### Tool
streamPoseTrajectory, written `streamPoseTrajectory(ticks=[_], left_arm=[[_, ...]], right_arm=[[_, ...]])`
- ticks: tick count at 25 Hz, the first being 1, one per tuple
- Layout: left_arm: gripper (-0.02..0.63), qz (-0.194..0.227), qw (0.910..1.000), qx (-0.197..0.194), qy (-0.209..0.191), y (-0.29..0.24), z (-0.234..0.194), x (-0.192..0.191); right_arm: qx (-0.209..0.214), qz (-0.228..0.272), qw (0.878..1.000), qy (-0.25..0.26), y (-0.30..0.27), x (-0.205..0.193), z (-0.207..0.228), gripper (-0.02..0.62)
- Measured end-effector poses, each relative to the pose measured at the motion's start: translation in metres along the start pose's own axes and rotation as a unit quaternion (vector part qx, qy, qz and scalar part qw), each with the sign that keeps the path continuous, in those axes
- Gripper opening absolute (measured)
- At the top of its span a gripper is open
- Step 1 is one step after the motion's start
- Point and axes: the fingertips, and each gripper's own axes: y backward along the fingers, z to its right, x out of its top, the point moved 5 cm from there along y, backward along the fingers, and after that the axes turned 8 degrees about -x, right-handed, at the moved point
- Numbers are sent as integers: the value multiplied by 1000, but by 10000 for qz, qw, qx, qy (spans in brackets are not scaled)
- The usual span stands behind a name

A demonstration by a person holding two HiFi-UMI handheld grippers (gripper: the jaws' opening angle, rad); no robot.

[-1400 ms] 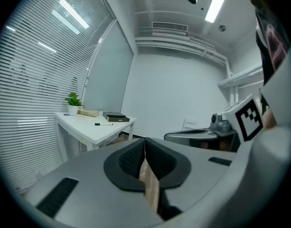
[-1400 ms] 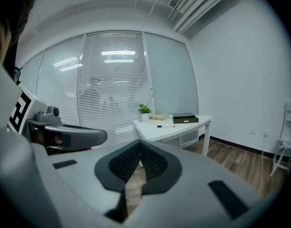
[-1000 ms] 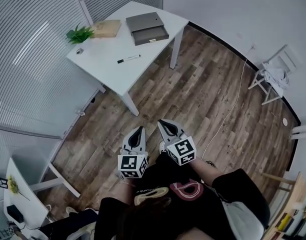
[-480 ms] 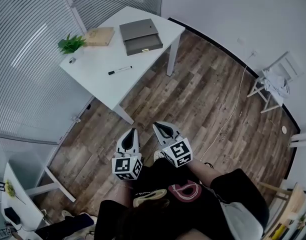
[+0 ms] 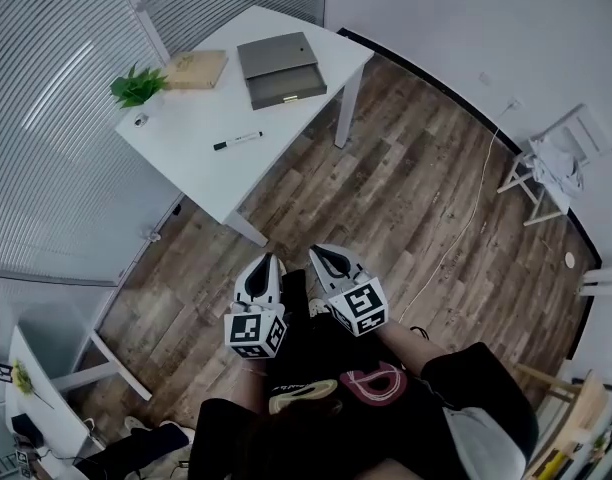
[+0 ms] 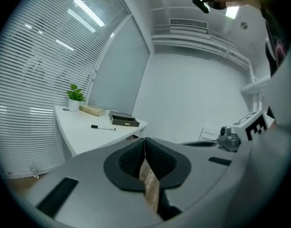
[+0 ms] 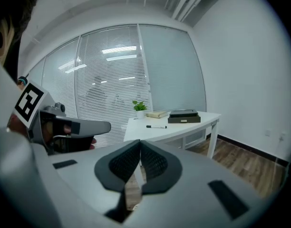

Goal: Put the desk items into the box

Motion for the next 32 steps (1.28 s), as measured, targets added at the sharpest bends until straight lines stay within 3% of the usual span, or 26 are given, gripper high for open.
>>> streamPoseTrajectory(ticks=[12,26,32], left_arm=[[18,-26,9992,-233,-315,-72,-58,37],[18,-156,9970,-615,-448,-154,-149,86],[18,-158,9961,-748,-436,-177,-176,100]], right_arm=[[-337,-21,9994,-60,-67,26,37,12],[2,-153,9999,-58,-184,71,52,12],[-131,-190,9997,21,-222,86,58,12]])
